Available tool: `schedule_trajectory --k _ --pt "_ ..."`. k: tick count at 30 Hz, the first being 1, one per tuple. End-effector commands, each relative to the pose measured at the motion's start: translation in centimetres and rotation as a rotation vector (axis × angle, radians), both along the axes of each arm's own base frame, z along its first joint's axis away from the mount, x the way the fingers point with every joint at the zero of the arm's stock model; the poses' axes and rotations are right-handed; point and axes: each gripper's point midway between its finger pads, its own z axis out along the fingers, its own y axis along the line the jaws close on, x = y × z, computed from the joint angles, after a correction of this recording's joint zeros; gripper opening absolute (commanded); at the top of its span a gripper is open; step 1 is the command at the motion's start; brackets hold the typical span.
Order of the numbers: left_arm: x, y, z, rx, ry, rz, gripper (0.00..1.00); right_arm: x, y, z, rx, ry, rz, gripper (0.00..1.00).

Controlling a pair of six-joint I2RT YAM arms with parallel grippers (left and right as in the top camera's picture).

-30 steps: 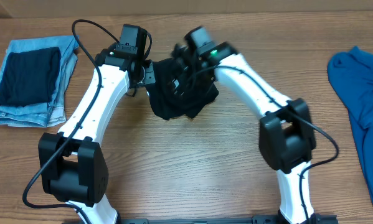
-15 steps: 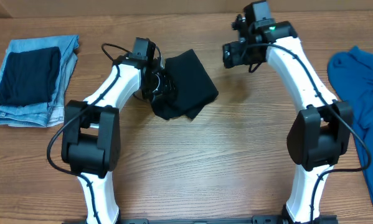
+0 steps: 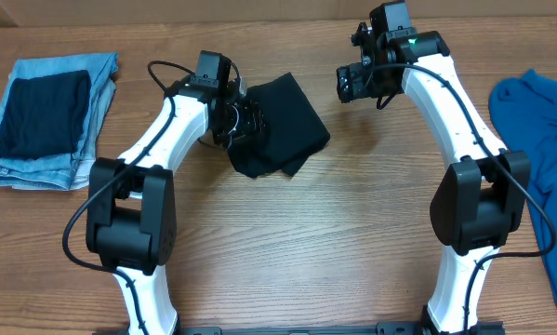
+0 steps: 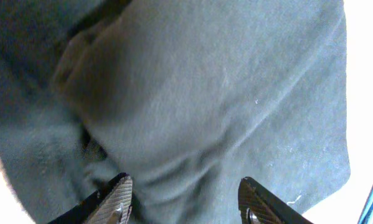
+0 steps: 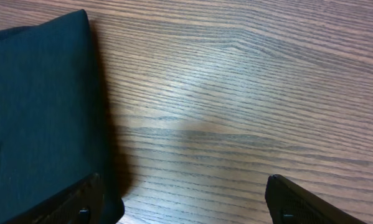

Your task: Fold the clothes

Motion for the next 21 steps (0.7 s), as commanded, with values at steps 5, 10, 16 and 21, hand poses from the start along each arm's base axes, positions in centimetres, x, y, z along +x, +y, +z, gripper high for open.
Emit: schedule_trajectory --k 5,10,16,21 --pt "-0.3 -1.1 0.9 0.121 -0.066 -0.051 0.59 0.3 0.1 1.9 0.0 -0.046 0.007 0.88" --pt "-0.2 -0.5 0.4 0.215 -0.087 -0.041 0.59 -0.1 0.0 1.7 -0.009 -0.034 0.024 0.88" --pt "0.2 0.8 0.1 0.287 -0.098 -0.007 0.6 0.0 0.0 1.7 -0.012 -0.036 0.03 0.89" --pt "0.2 0.7 -0.4 0.283 -0.098 -0.007 0.63 0.0 0.0 1.7 -0.011 -0.037 0.031 0.9"
